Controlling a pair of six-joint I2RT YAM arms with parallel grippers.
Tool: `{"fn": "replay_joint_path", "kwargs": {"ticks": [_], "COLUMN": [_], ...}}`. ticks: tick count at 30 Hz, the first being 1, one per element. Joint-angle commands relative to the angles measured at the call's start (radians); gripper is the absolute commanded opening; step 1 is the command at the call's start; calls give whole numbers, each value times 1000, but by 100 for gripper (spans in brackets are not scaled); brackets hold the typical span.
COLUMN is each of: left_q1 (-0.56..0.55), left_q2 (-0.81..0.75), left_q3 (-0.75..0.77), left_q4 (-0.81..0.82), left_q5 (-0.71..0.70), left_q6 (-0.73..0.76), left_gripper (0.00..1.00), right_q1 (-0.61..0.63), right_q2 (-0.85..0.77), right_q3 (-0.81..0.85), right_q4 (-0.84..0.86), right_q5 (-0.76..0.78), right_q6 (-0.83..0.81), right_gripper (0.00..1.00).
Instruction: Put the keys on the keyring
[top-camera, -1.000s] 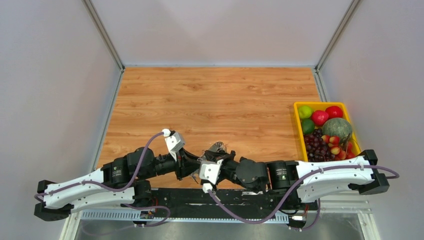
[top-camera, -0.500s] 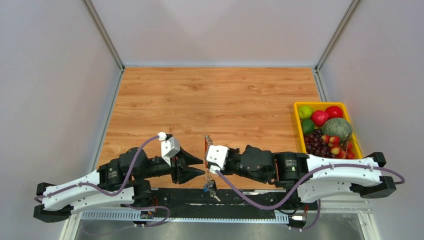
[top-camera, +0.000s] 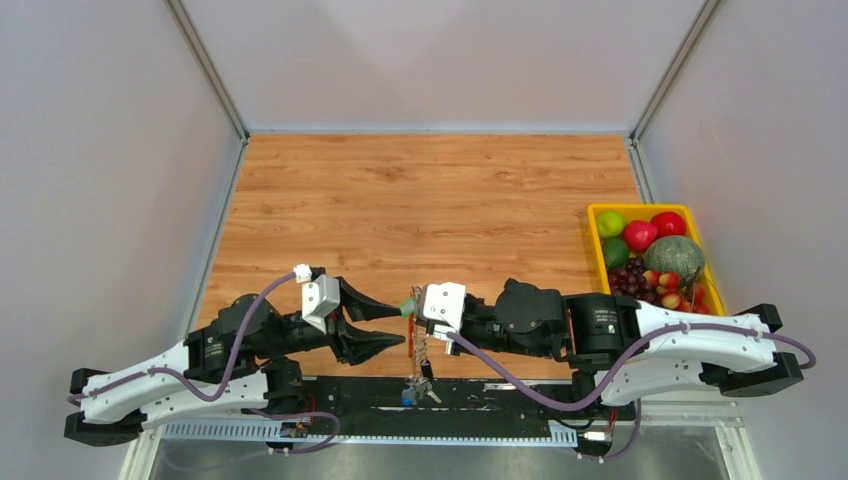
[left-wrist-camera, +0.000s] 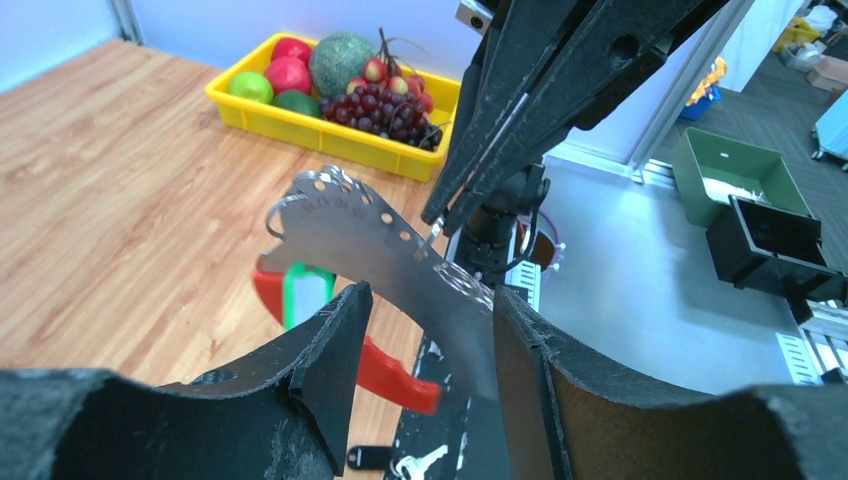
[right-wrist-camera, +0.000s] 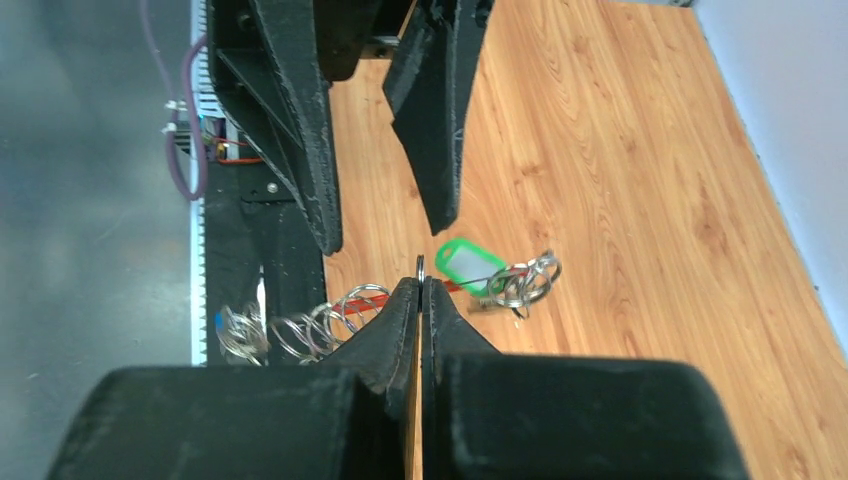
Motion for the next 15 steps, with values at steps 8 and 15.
{"fn": "replay_joint_path", "kwargs": {"ticks": [8,15], "left_q1": [2,2], "left_q2": [-18,-19], "left_q3": [-56,-87], "left_q4": [235,304], "left_q5": [177,248], "left_q6": [69,69], "left_gripper": [57,57], "right_q1": [-18,-19], "right_q2": [18,17], "right_q3": [113,127], "right_q4": [-22,-17], "right_q5": [-155,-197], "right_q6": [90,100], "right_gripper": [0,0]}}
